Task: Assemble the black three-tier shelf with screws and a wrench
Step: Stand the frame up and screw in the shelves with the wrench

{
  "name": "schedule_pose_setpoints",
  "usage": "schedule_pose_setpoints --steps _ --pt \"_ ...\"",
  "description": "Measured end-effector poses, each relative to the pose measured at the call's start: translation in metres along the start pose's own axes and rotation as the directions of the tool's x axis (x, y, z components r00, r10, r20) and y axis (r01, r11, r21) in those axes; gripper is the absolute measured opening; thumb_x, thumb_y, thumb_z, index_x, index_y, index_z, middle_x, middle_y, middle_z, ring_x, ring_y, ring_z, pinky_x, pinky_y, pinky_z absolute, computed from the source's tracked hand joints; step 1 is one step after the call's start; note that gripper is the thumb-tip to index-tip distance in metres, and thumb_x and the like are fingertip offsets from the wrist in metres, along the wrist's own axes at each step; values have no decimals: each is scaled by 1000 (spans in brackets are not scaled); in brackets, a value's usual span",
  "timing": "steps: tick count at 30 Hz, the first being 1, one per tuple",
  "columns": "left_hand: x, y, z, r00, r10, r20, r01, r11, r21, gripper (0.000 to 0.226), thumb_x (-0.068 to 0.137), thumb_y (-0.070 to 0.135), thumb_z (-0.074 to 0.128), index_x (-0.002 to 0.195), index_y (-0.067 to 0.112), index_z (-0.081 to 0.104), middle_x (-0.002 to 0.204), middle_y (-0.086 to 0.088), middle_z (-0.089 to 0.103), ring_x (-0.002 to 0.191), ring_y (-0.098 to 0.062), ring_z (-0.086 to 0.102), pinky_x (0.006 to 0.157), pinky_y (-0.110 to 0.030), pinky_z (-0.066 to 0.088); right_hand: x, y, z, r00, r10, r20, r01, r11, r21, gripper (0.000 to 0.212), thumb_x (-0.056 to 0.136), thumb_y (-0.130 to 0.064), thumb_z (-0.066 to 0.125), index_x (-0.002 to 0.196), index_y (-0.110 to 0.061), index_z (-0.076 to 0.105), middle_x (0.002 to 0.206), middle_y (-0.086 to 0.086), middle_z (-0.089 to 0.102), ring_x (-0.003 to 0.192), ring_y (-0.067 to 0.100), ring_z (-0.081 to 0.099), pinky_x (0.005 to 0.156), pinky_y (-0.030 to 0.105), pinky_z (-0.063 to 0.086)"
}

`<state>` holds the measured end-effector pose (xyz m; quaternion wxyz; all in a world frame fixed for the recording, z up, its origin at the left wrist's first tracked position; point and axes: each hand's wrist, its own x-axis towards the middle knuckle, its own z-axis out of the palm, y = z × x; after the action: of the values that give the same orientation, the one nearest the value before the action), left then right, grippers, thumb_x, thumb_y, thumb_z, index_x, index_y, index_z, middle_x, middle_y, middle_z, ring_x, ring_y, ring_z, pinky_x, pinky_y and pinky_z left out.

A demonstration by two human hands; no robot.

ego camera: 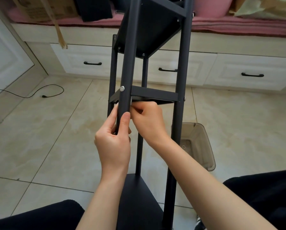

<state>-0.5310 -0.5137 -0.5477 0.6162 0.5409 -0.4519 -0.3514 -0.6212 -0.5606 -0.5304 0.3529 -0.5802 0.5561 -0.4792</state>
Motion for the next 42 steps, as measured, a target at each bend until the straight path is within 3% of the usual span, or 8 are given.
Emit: schedule_pose_setpoints --steps 12,16,20,28,32,35,38,42 --pt "-2 1 1 1000 -4 15 4 1000 -28 30 98 29 65 122 47 61 64 16 62 52 -12 42 49 -28 40 10 30 30 963 -148 -224 144 989 -35 18 93 -5 64 78 4 70 70 10 69 69 23 62 69 38 51" --pt "-1 -4 0 1000 -2 2 3 1000 -26 36 97 30 65 133 35 61 64 16 62 52 -9 43 48 -23 40 14 31 33 956 -179 -234 168 984 -66 20 92 -2 63 73 1 68 64 0 62 62 12 54 63 24 46" --pt "-1 -5 0 1000 -15 0 15 1000 -27 36 97 31 65 133 32 63 59 10 55 53 -13 41 48 -28 39 11 27 24 976 -145 -161 140 989 -43 21 94 -7 61 76 -1 69 67 7 66 65 19 58 65 29 47" --pt "-4 2 -1 999 -32 7 32 999 -18 41 95 30 69 135 32 60 61 12 57 53 -13 43 50 -30 40 -30 7 -35 976 140 169 -92 961 -262 23 99 -17 53 97 -11 75 80 -2 69 74 11 64 57 8 44" --pt "-12 7 -4 999 -29 41 31 998 -47 36 93 27 71 121 48 60 62 16 60 50 -9 42 48 -19 40 -32 -19 -84 961 161 225 -63 921 -385 24 93 -23 56 76 -23 73 67 -3 65 61 11 59 51 20 45" --pt "-17 8 -9 998 -40 53 43 998 -55 40 92 27 72 124 46 58 63 18 62 47 -5 43 49 -14 43 -29 -30 -120 973 139 184 -63 927 -370 26 91 -25 60 68 -25 71 56 -10 57 50 1 48 44 11 35" --pt "-23 11 -10 998 -41 51 43 998 -35 45 89 25 75 131 33 62 64 2 64 49 -15 53 50 -27 53 -23 -30 -147 982 158 107 -108 923 -369 24 89 -23 61 68 -23 74 55 -19 59 59 -7 53 52 8 36" --pt "-29 11 -8 996 -62 58 64 998 -25 52 87 26 77 137 20 61 105 1 64 98 -21 56 86 -53 51 -7 -31 -156 969 243 35 -230 947 -224 25 85 -18 63 63 -19 73 87 -8 68 87 7 56 72 23 41"
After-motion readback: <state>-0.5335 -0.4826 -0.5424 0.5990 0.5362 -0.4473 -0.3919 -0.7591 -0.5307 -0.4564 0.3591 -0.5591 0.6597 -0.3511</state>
